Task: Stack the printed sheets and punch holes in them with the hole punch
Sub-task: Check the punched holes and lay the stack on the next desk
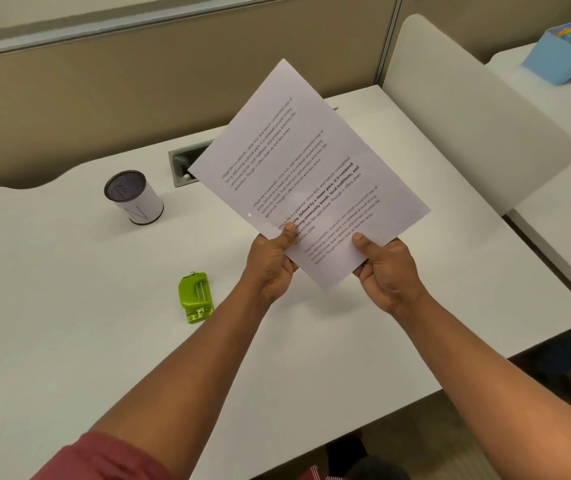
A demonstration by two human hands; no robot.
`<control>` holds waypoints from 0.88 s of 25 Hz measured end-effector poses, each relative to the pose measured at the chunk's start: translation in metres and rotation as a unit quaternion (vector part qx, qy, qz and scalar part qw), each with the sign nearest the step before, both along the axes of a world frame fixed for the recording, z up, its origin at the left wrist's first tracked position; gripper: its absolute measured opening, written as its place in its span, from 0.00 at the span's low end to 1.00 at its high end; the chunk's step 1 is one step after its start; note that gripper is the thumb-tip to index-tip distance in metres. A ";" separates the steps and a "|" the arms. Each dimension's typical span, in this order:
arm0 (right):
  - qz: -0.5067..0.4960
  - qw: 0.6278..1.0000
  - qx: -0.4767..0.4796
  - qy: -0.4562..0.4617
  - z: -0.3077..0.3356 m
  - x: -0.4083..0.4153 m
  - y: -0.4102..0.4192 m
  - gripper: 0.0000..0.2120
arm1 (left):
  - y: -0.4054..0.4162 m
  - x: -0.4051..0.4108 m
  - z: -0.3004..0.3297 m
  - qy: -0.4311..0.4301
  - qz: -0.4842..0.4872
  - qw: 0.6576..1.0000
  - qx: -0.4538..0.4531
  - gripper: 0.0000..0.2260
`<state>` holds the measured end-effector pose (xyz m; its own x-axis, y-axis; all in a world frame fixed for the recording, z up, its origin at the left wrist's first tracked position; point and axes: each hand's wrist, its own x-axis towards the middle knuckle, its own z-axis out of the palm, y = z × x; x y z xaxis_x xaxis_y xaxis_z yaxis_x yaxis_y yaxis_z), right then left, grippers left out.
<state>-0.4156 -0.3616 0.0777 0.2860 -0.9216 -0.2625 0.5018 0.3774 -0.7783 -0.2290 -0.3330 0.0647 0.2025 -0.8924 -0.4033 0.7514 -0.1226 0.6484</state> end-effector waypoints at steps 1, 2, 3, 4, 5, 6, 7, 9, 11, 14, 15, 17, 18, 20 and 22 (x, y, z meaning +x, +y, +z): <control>-0.005 1.000 -0.003 0.010 0.001 0.000 -0.002 0.17 | 0.000 -0.002 0.000 0.000 -0.002 1.000 0.007 0.12; -0.006 1.000 -0.004 0.020 0.000 -0.002 -0.003 0.17 | 0.000 -0.002 0.000 -0.002 -0.004 1.000 0.014 0.12; -0.006 0.999 -0.008 0.031 0.000 -0.004 -0.004 0.17 | 0.001 -0.002 -0.001 -0.006 -0.008 1.000 0.020 0.12; -0.007 0.999 -0.015 0.043 0.000 -0.006 -0.006 0.16 | 0.001 -0.002 -0.003 -0.013 -0.014 0.999 0.026 0.12; -0.009 0.998 -0.026 0.056 0.000 -0.009 -0.008 0.16 | 0.001 0.000 -0.004 -0.022 -0.018 0.999 0.035 0.12; -0.011 0.997 -0.036 0.070 0.001 -0.014 -0.011 0.16 | 0.001 0.004 -0.004 -0.031 -0.015 0.998 0.046 0.11; -0.011 0.995 -0.045 0.085 0.001 -0.021 -0.014 0.16 | 0.000 0.011 -0.005 -0.039 -0.003 0.998 0.056 0.10; 0.005 0.991 -0.061 0.118 0.001 -0.038 -0.022 0.15 | -0.001 0.032 -0.007 -0.061 0.036 0.995 0.069 0.10; 0.028 0.984 -0.071 0.161 -0.001 -0.056 -0.029 0.14 | 0.001 0.059 -0.007 -0.097 0.061 0.991 0.075 0.14; 0.056 0.968 -0.092 0.224 -0.004 -0.074 -0.034 0.14 | 0.006 0.092 -0.005 -0.225 0.031 0.970 0.085 0.16; 0.065 0.963 -0.100 0.240 -0.005 -0.077 -0.035 0.14 | 0.005 0.099 -0.003 -0.282 0.002 0.955 0.089 0.16; 0.086 0.952 -0.118 0.271 -0.004 -0.078 -0.036 0.13 | 0.001 0.106 0.004 -0.361 -0.070 0.927 0.079 0.16; 0.095 0.945 -0.126 0.285 -0.003 -0.077 -0.037 0.13 | -0.001 0.108 0.007 -0.375 -0.100 0.919 0.069 0.17; 0.105 0.936 -0.138 0.305 -0.002 -0.075 -0.037 0.12 | -0.005 0.108 0.011 -0.380 -0.137 0.913 0.052 0.17; 0.098 0.934 -0.144 0.313 0.000 -0.071 -0.035 0.12 | -0.005 0.105 0.011 -0.376 -0.138 0.916 0.038 0.15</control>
<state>-0.4869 -0.3966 0.0781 0.3300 -0.9260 -0.1831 -0.1414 0.1433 -0.9795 -0.1239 -0.3382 0.0759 0.2201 -0.9263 -0.3058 0.0298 -0.3070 0.9512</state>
